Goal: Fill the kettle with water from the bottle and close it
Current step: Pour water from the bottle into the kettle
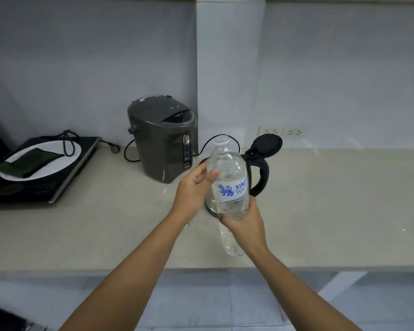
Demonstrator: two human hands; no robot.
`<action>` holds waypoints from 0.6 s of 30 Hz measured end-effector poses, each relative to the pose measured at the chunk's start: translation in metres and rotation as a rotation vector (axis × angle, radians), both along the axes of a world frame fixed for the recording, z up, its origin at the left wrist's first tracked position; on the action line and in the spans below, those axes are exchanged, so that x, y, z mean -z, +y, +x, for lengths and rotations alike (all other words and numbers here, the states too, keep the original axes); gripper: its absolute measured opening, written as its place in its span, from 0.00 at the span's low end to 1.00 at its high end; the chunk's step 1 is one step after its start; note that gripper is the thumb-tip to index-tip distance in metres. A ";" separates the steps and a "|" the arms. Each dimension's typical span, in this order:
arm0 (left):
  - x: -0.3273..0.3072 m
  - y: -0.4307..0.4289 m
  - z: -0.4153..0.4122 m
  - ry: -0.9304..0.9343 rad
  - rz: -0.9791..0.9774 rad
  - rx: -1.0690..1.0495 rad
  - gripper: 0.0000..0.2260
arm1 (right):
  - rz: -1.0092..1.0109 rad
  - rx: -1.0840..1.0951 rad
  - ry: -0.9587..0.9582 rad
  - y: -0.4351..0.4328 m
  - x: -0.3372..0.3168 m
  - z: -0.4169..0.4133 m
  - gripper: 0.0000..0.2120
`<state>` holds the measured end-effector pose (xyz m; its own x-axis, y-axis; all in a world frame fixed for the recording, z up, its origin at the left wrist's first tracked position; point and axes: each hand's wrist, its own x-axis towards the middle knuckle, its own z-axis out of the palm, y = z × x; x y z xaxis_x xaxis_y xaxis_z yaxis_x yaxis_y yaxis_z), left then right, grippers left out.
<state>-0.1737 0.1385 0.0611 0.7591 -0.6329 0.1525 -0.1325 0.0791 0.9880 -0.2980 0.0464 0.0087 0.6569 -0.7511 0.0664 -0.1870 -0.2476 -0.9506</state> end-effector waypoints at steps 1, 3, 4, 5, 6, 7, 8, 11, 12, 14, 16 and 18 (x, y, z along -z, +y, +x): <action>0.002 -0.003 0.000 -0.003 0.020 -0.010 0.35 | -0.015 0.006 0.029 -0.006 -0.002 -0.006 0.25; 0.004 -0.009 0.002 0.002 0.052 -0.040 0.39 | -0.040 0.008 0.084 -0.017 -0.007 -0.017 0.24; 0.005 -0.012 0.001 0.006 0.056 -0.060 0.37 | -0.051 0.005 0.113 -0.022 -0.009 -0.022 0.24; 0.006 -0.014 0.001 0.010 0.055 -0.096 0.34 | -0.061 0.001 0.143 -0.026 -0.012 -0.026 0.24; 0.010 -0.016 0.002 0.021 0.062 -0.140 0.30 | -0.068 -0.006 0.173 -0.030 -0.015 -0.029 0.24; 0.015 -0.019 0.002 0.034 0.077 -0.182 0.28 | -0.073 -0.013 0.200 -0.035 -0.017 -0.031 0.24; 0.022 -0.022 0.005 0.046 0.108 -0.213 0.29 | -0.078 -0.019 0.227 -0.038 -0.019 -0.033 0.24; 0.041 -0.031 0.012 0.043 0.270 -0.202 0.40 | -0.100 -0.026 0.316 -0.050 -0.025 -0.036 0.24; 0.044 -0.035 0.014 0.043 0.316 -0.180 0.43 | -0.106 -0.031 0.347 -0.053 -0.027 -0.038 0.24; 0.045 -0.042 0.019 0.039 0.360 -0.128 0.48 | -0.122 -0.036 0.401 -0.059 -0.030 -0.041 0.24; 0.045 -0.050 0.025 0.035 0.378 -0.098 0.52 | -0.134 -0.032 0.446 -0.064 -0.033 -0.046 0.25; 0.046 -0.058 0.033 0.065 0.387 -0.086 0.53 | -0.141 -0.021 0.487 -0.069 -0.037 -0.051 0.24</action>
<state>-0.1405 0.0801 0.0149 0.8121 -0.5677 -0.1344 -0.0589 -0.3090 0.9492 -0.3493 -0.0225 0.0454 0.6518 -0.7430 -0.1519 -0.5941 -0.3756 -0.7113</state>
